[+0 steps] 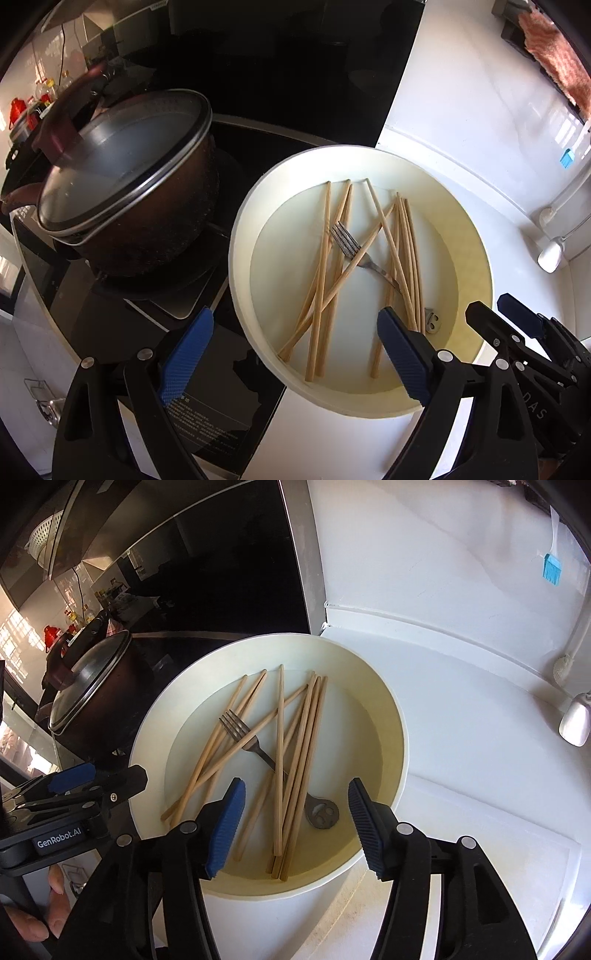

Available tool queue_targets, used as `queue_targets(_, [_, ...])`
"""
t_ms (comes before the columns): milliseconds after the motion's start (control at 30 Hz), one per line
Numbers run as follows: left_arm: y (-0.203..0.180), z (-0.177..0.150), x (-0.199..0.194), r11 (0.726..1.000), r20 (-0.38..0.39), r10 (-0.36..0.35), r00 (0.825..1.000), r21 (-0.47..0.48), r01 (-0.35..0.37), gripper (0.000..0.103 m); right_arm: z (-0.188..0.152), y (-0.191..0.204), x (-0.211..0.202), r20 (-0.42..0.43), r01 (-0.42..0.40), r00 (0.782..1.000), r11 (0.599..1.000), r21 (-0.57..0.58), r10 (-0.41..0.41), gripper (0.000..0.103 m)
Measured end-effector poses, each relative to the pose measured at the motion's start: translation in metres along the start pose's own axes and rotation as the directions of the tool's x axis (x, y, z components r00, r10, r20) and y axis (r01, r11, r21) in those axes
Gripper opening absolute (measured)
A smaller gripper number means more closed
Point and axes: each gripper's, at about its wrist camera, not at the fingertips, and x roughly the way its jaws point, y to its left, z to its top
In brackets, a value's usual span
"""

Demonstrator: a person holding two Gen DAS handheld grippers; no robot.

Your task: Organize utensils

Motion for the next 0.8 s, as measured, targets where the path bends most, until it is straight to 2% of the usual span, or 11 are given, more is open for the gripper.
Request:
queue_targets(300, [-0.003,-0.002,-0.016,1.0,0.04,0.028,0.999,-0.01,-0.028,0.092,-0.004,0.005,-0.021,0.019,0.012,1.0,1.0,-0.024,-0.012,0.061])
queue_targets(800, [-0.004,-0.009,-0.032,0.997,0.025,0.066,0.998,-0.045,-0.065,0.096,-0.006,0.003,-0.031,0.011,0.03,1.0,0.999,-0.023,-0.03,0.061])
